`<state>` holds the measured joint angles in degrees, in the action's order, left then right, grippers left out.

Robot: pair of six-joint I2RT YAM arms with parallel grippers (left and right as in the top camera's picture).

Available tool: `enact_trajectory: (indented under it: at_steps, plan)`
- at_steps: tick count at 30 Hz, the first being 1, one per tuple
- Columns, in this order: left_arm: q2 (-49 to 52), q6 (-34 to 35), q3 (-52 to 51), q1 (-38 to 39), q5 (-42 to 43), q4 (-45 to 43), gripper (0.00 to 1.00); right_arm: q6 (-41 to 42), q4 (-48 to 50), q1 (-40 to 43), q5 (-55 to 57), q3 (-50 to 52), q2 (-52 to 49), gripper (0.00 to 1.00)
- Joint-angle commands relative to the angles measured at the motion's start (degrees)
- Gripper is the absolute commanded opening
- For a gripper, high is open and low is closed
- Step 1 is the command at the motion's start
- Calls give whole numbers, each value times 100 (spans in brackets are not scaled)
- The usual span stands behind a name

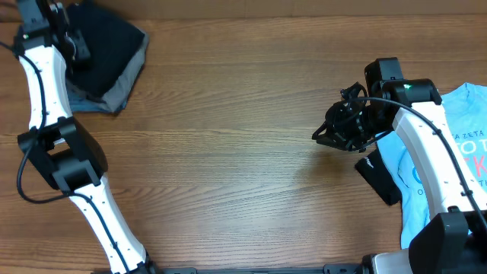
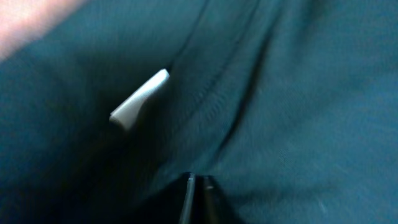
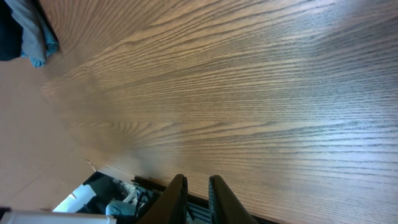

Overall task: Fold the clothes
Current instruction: 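Carry the bundle with the left gripper onto the clothes stack upper left, then release the bundle on the stack and withdraw the left gripper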

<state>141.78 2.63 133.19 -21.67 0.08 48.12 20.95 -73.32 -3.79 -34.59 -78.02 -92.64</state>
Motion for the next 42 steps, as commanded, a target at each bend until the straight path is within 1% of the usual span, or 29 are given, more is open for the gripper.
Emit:
enact_trajectory:
  at_steps: [1, 5, 7, 10, 11, 13, 16, 19, 21, 23, 26, 27, 28, 29, 30, 33, 37, 42]
  plan:
    - [114, 498, -44, -203, -647, 72, 20, -2, -33, -4, -68, -81, 28, 16]
    - [-120, 468, 138, -271, -627, 166, 36, -42, -4, -4, 2, -81, 28, 16]
    - [-358, 452, 262, -275, -487, 208, 51, -61, 42, -4, -2, -83, 28, 16]
    - [-907, 256, 420, -273, 188, 310, 66, -136, 195, -4, -2, -83, 98, 16]
    - [-1152, 153, 448, -273, 542, 361, 68, -192, 262, -4, 7, -90, 149, 16]
    - [-1681, -94, 476, -273, 1161, 535, 72, -356, 426, -2, 133, -181, 330, 17]
    - [-2505, -409, 476, -225, 1692, 990, 74, -767, 533, -4, 326, -442, 671, 21]
    - [-3473, -691, 476, -92, 2109, 1714, 75, -1176, 590, -4, 367, -828, 1200, 24]
    - [-4004, -822, 476, 55, 2164, 2124, 76, -1248, 640, -4, 365, -1036, 1556, 29]
    - [-4562, -1095, 476, 278, 2153, 2632, 78, -1246, 678, -4, 363, -1182, 1921, 37]
    - [-5261, -1274, 476, 688, 1810, 3228, 86, -1246, 682, -4, 363, -1239, 2514, 49]
    - [-5431, -1274, 476, 811, 1692, 3375, 87, -1244, 671, -4, 363, -1239, 2693, 54]
    - [-5626, -1272, 476, 960, 1550, 3560, 90, -1241, 654, -4, 363, -1237, 2863, 64]
    - [-5805, -1270, 476, 1104, 1434, 3790, 94, -1239, 612, -4, 363, -1237, 3023, 86]
    - [-5995, -1259, 476, 1263, 1316, 4142, 100, -1239, 566, -4, 363, -1237, 3178, 100]
    - [-6249, -986, 476, 1451, 1154, 4854, 100, -1241, 444, -4, 365, -1237, 3458, 100]
    - [-6555, -20, 173, 1460, 1093, 4868, 100, -1241, 199, -4, 365, -1237, 3611, 100]
    - [-6850, 13, -326, 1458, 1082, 4868, 100, -1222, -79, -4, 363, -1237, 3582, 100]
